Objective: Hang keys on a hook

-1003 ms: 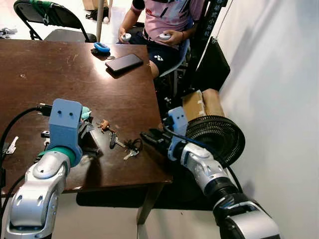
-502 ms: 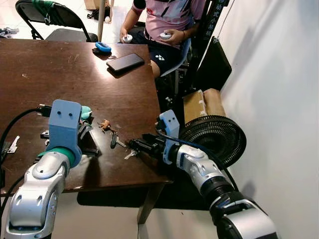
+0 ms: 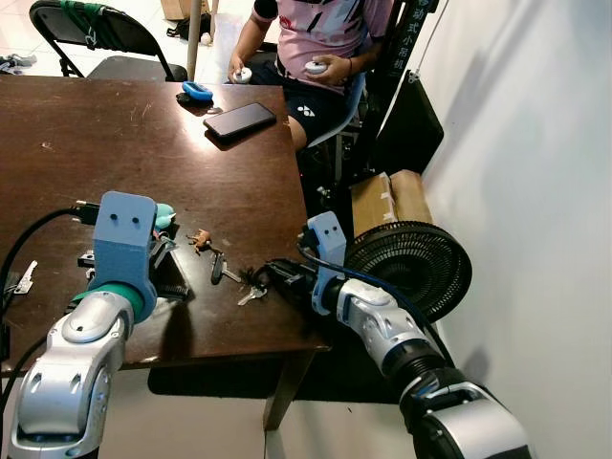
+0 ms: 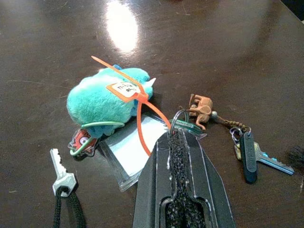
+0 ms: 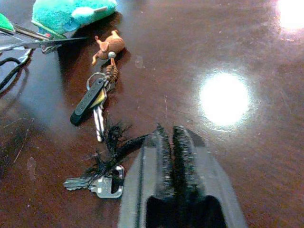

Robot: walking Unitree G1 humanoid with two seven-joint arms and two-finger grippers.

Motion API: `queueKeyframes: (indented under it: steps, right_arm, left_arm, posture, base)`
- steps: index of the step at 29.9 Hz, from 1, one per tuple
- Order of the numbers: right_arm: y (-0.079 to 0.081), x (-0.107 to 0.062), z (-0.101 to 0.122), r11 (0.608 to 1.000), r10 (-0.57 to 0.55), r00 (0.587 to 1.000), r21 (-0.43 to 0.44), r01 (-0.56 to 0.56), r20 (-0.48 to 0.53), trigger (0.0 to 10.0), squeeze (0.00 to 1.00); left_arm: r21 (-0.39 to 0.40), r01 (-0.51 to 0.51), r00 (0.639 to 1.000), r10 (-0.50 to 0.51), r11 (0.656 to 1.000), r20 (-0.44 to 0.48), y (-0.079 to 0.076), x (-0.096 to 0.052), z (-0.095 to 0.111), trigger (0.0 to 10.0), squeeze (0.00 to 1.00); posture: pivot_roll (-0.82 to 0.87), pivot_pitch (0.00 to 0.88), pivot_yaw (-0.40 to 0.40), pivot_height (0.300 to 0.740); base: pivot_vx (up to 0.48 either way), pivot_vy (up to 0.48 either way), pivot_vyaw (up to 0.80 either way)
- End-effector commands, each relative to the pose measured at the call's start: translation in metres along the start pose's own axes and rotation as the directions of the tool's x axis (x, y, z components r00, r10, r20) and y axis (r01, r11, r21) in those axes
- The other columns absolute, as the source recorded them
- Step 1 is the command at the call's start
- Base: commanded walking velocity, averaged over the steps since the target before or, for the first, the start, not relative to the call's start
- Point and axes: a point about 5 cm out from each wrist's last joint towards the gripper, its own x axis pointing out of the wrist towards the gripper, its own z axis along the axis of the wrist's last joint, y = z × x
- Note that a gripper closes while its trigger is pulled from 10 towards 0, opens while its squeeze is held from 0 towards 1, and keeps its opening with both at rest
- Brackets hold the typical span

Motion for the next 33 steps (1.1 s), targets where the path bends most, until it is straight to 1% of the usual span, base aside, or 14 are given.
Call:
queueKeyframes:
  steps: [1,8,10,12,17,18,19,20,23,24,25,29,30,33]
  right_arm:
    - [0.000,-0.002,-0.020,0.999,-0.010,0.997,0.043,0.014,-0.081,0.0,0.00]
    - [0.003,0.001,-0.013,0.997,0.015,0.999,0.072,-0.013,-0.031,0.0,0.00]
    - [0.008,0.001,-0.002,0.994,0.071,0.997,0.086,-0.074,0.042,0.0,0.00]
    - [0.019,-0.001,0.020,0.964,0.223,0.955,0.103,-0.246,0.196,0.0,0.00]
    - [0.019,-0.001,0.020,0.964,0.223,0.955,0.103,-0.246,0.196,0.0,0.00]
    - [0.026,-0.005,0.031,0.935,0.305,0.912,0.094,-0.341,0.274,0.0,0.00]
    - [0.026,-0.005,0.031,0.935,0.305,0.912,0.094,-0.341,0.274,0.0,0.00]
    - [0.033,-0.013,0.046,0.905,0.372,0.859,0.069,-0.420,0.352,10.0,0.00]
    - [0.035,-0.018,0.052,0.897,0.392,0.838,0.042,-0.439,0.378,10.0,0.00]
    - [0.030,-0.017,0.045,0.929,0.347,0.879,0.012,-0.371,0.327,10.0,0.00]
    - [0.030,-0.017,0.045,0.929,0.347,0.879,0.012,-0.371,0.327,10.0,0.00]
    - [0.018,-0.014,0.030,0.968,0.252,0.942,-0.043,-0.249,0.222,10.0,0.03]
    - [0.009,-0.016,0.025,0.980,0.195,0.964,-0.057,-0.188,0.181,10.0,1.00]
    - [0.002,-0.020,0.024,0.986,0.167,0.971,-0.056,-0.160,0.170,10.0,1.00]
  left_arm:
    - [-0.001,0.003,1.000,-0.003,1.000,0.013,0.000,-0.003,0.003,10.0,0.00]
    - [0.003,-0.001,1.000,0.001,1.000,0.011,0.002,-0.003,0.004,10.0,0.00]
    - [0.004,0.000,1.000,0.000,1.000,0.010,0.002,-0.003,0.004,10.0,0.00]
    - [0.004,0.002,1.000,-0.002,1.000,0.008,0.002,-0.003,0.004,10.0,0.00]
    - [0.004,0.002,1.000,-0.002,1.000,0.008,0.002,-0.003,0.004,10.0,0.00]
    - [0.004,0.003,1.000,-0.003,1.000,0.007,0.001,-0.003,0.004,10.0,0.00]
    - [0.004,0.003,1.000,-0.003,1.000,0.007,0.001,-0.003,0.004,10.0,0.00]
    - [0.004,0.005,1.000,-0.005,1.000,0.006,0.000,-0.003,0.004,10.0,0.00]
    - [0.004,0.008,1.000,-0.008,1.000,0.005,0.000,-0.002,0.004,10.0,0.00]
    - [0.003,0.011,1.000,-0.011,1.000,0.004,-0.001,-0.002,0.003,10.0,0.00]
    - [0.003,0.011,1.000,-0.011,1.000,0.004,-0.001,-0.002,0.003,10.0,0.00]
    - [0.003,0.013,1.000,-0.013,1.000,0.005,-0.001,-0.002,0.004,10.0,0.00]
    - [0.002,0.013,1.000,-0.013,1.000,0.005,-0.002,-0.002,0.004,10.0,0.00]
    - [0.001,0.013,1.000,-0.013,1.000,0.004,-0.002,-0.002,0.003,10.0,0.00]
  posture:
    - [0.22,0.181,0.002,0.740]
    - [0.23,0.177,0.011,0.740]
    - [0.23,0.178,0.013,0.740]
    - [0.23,0.180,0.016,0.740]
    - [0.23,0.180,0.016,0.740]
    - [0.23,0.180,0.016,0.740]
    - [0.23,0.180,0.016,0.740]
    - [0.22,0.182,0.018,0.740]
    - [0.22,0.182,0.019,0.740]
    - [0.22,0.183,0.018,0.740]
    - [0.22,0.183,0.018,0.740]
    - [0.22,0.184,0.015,0.740]
    - [0.22,0.187,0.013,0.740]
    - [0.22,0.187,0.013,0.740]
  base:
    - [0.000,0.000,0.00]
    - [0.000,0.000,0.00]
    - [0.000,0.000,0.00]
    - [0.000,0.000,0.00]
    - [0.000,0.000,0.00]
    - [0.000,0.000,0.00]
    - [0.000,0.000,0.00]
    - [0.000,0.000,0.00]
    - [0.000,0.000,0.00]
    - [0.000,0.000,0.00]
    - [0.000,0.000,0.00]
    - [0.000,0.000,0.00]
    - [0.000,0.000,0.00]
    - [0.000,0.000,0.00]
